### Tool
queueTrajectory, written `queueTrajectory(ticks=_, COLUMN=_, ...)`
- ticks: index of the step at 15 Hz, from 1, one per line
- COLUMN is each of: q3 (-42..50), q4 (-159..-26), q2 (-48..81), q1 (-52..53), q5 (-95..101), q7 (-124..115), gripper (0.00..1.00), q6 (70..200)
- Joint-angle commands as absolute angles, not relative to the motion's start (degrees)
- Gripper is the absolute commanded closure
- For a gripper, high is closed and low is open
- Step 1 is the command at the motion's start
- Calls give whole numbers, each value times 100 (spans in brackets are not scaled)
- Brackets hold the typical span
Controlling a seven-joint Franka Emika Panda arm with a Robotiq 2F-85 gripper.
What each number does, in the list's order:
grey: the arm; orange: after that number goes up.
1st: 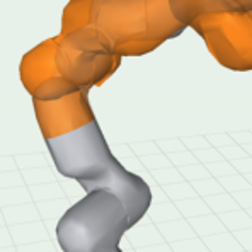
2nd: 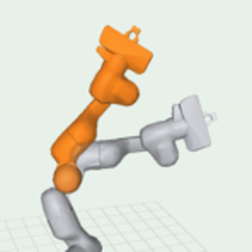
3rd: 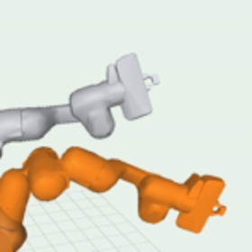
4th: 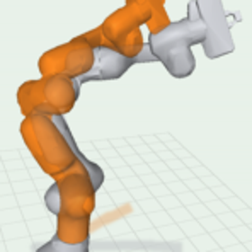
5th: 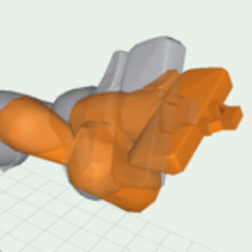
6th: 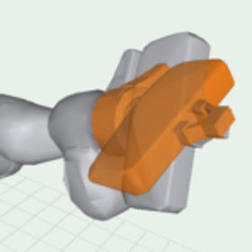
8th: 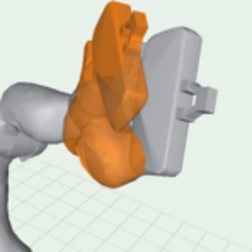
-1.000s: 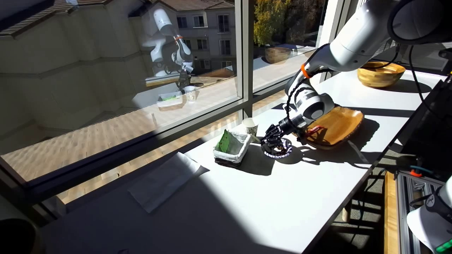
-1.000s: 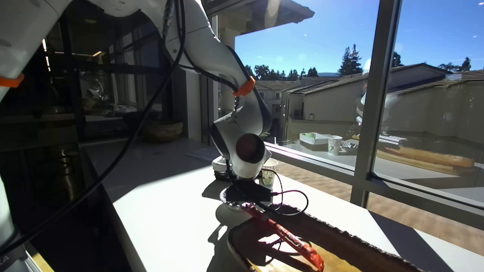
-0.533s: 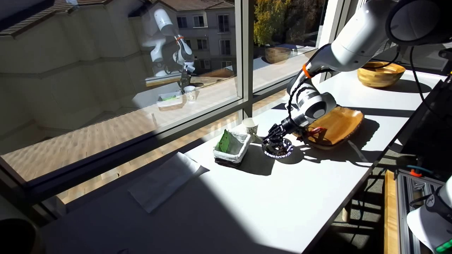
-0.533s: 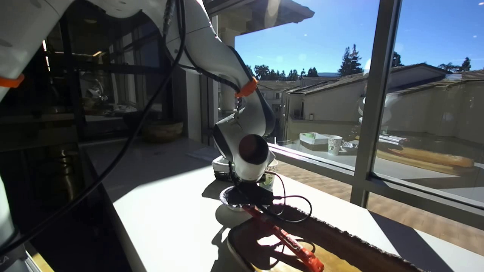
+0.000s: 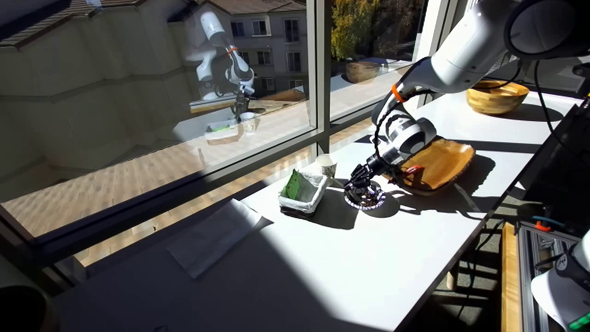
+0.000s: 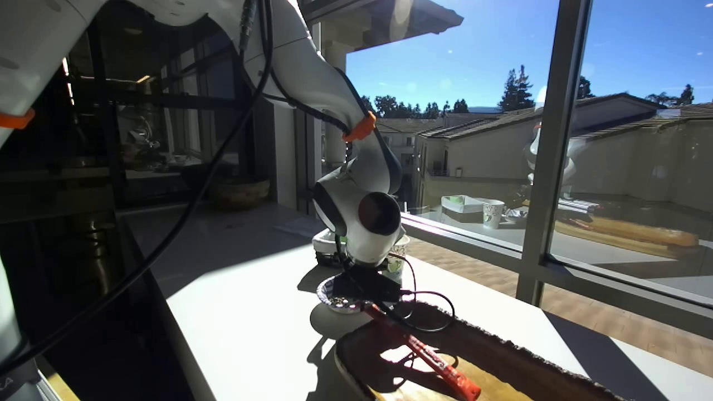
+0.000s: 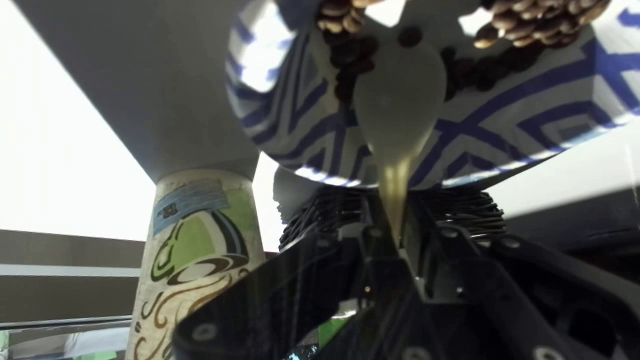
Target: Take a scoop of the coffee grounds in the bowl using the spoon, empty them into the cup and place the spoon back
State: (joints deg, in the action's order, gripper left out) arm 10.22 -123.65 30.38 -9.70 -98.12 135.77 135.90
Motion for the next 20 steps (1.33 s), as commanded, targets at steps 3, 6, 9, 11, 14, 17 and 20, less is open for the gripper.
queueTrajectory(ticks=3, q3=1043, q4=-12519, q2=2772, q1=-890, q5=-9849, q7=13651, gripper=97, q6=13520)
queueTrajectory(ticks=6, q3=1014, q4=-12570, q2=2621, q1=-839, q5=-9952, q7=13602, gripper=97, q6=13607)
queueTrajectory(ticks=9, q3=1003, q4=-12568, q2=2585, q1=-746, q5=-10482, q7=13719, gripper=97, q6=13907)
queueTrajectory(ticks=11, q3=1019, q4=-12568, q2=2577, q1=-622, q5=-11028, q7=13936, gripper=97, q6=14249)
queueTrajectory(ticks=14, q3=1026, q4=-12643, q2=2506, q1=-331, q5=-11880, q7=14264, gripper=97, q6=14815)
queueTrajectory(ticks=17, q3=1030, q4=-12781, q2=2354, q1=48, q5=-12627, q7=14516, gripper=97, q6=15275)
queueTrajectory(ticks=20, q3=1042, q4=-12834, q2=2209, q1=313, q5=-13548, q7=15168, gripper=97, q6=15785)
